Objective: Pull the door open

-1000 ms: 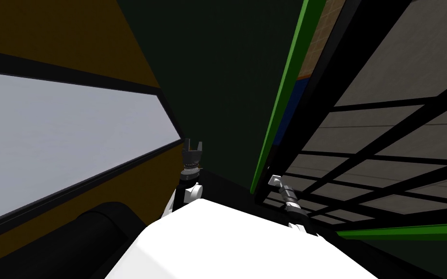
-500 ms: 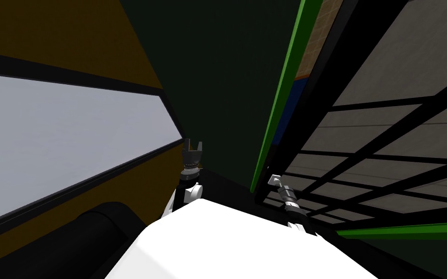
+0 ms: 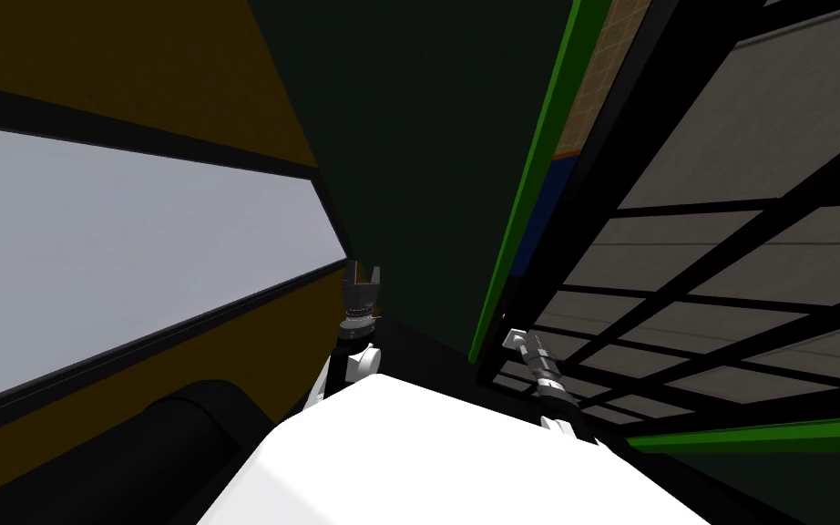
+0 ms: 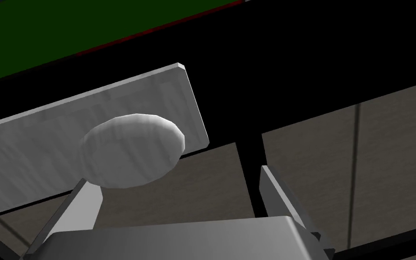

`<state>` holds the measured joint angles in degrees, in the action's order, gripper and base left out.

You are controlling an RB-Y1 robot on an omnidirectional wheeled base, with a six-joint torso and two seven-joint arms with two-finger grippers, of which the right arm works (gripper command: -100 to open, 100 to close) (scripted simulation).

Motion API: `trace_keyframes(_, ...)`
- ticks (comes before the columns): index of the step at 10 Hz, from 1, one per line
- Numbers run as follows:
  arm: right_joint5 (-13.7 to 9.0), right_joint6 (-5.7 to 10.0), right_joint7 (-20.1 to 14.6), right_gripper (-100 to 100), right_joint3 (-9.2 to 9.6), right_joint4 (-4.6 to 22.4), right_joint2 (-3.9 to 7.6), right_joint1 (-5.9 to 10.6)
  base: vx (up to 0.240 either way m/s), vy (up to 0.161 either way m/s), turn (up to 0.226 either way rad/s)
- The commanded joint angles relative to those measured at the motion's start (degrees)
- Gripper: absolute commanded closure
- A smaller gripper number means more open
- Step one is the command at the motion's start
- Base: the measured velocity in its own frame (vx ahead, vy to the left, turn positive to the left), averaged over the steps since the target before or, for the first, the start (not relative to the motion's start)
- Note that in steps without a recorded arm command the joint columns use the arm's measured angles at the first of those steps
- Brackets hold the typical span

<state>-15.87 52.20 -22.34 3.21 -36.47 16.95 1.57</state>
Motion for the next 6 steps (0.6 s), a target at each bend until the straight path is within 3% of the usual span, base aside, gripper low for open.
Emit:
trace_keyframes(1, -0.63, -0.22, -2.59, -100, 1.10, 0.10, -0.87, 0.07, -0.097, 0.014, 0.074)
trace_keyframes(6, -3.64, -0.43, -10.05, -100, 2.47, -0.05, -1.19, 0.48, -0.063, 0.005, 0.053)
